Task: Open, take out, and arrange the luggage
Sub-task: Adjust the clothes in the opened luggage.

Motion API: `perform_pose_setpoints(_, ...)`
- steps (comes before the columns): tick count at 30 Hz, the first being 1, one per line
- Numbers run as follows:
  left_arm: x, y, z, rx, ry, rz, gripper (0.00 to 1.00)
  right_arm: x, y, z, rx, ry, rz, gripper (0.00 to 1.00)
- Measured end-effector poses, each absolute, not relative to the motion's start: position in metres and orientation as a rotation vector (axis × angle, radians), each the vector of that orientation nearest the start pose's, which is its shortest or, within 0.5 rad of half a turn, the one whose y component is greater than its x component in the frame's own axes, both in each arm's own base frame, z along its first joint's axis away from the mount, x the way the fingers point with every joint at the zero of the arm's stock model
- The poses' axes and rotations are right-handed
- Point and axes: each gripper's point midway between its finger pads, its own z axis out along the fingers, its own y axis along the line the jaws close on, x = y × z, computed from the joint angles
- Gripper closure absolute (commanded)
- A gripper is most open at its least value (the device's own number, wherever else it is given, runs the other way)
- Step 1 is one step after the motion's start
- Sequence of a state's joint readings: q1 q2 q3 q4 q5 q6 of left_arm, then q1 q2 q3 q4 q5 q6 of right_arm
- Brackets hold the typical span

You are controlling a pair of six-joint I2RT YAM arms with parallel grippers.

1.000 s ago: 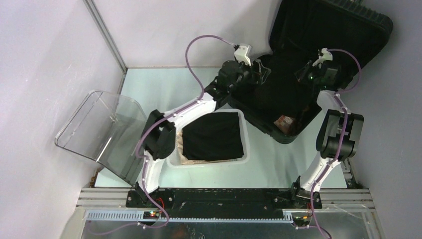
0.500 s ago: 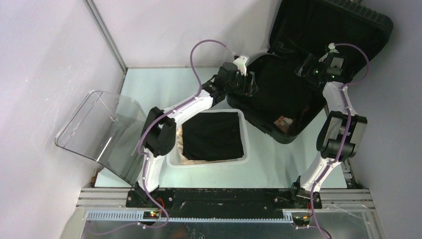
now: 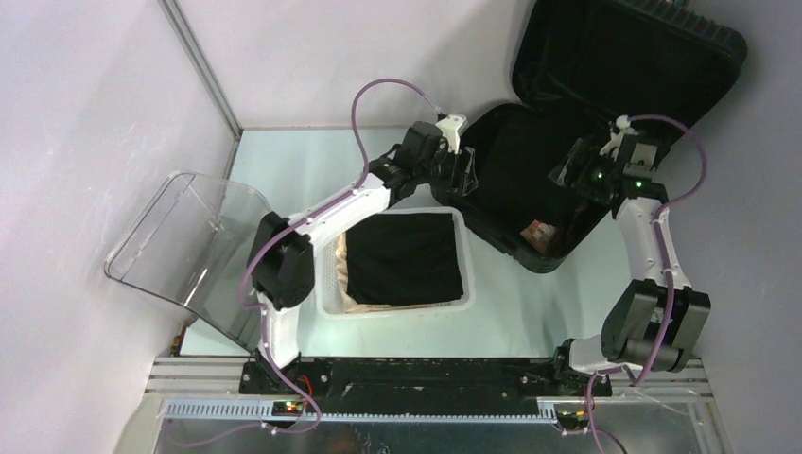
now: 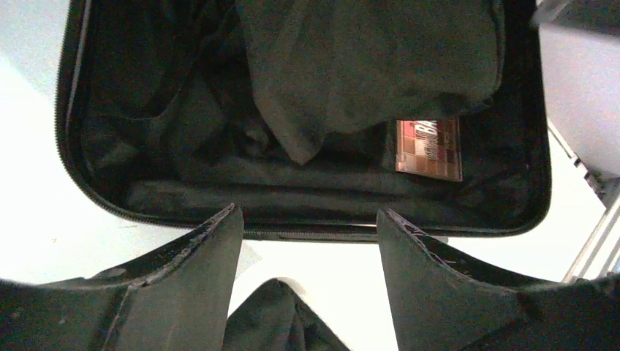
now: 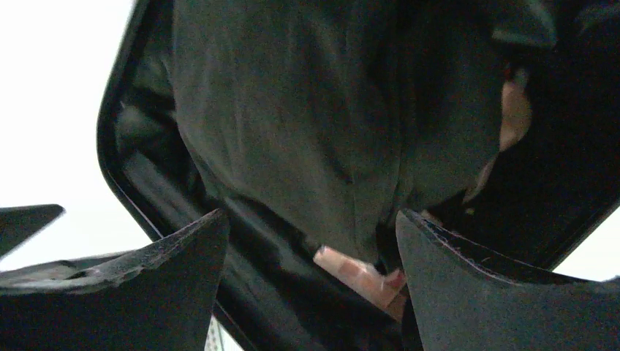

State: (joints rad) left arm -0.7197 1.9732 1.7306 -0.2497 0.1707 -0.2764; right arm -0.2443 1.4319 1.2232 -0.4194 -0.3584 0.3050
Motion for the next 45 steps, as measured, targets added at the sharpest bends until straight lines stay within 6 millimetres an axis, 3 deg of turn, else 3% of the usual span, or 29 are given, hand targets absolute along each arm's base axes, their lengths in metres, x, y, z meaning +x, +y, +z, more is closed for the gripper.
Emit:
perform_pose_setpoints(7,0.389,-0.391,0.235,0.587,2.04,-0.773,0.27,0.376,-0.009,0.154,0.396,2.294,0.474,0.13)
perform_pose_setpoints(15,0.377,-0.372,0.236,0.571,2.056,-0.751,0.27,0.388,-0.005,0.12,0.325,2.359,0.471,0.14)
perform_pose_setpoints(22,0.376,-0.369,0.23,0.569,2.07,-0.744,0.27,0.395,-0.003,0.095,0.315,2.403,0.464,0.17)
perform_pose_setpoints(26,0.377,-0.367,0.23,0.563,2.071,-0.739,0.28,0.401,0.001,0.087,0.305,2.405,0.467,0.41)
perform_pose_setpoints(27,0.378,-0.367,0.23,0.562,2.071,-0.737,0.28,0.402,0.002,0.086,0.301,2.405,0.47,0.57)
perform_pose_setpoints(28,0.379,-0.366,0.23,0.558,2.071,-0.733,0.28,0.403,0.003,0.085,0.306,2.404,0.479,0.66)
perform_pose_setpoints(29,0.38,-0.365,0.229,0.553,2.072,-0.729,0.28,0.404,0.004,0.085,0.308,2.401,0.487,0.83)
perform_pose_setpoints(31,0.381,-0.362,0.226,0.54,2.079,-0.721,0.28,0.404,0.007,0.087,0.313,2.394,0.514,0.99)
perform_pose_setpoints(37,0.377,-0.353,0.215,0.519,2.108,-0.711,0.3,0.402,0.012,0.108,0.353,2.345,0.619,1.0)
perform_pose_setpoints(45,0.359,-0.347,0.228,0.557,1.963,-0.783,0.3,0.392,0.03,0.18,0.374,2.182,0.807,1.0)
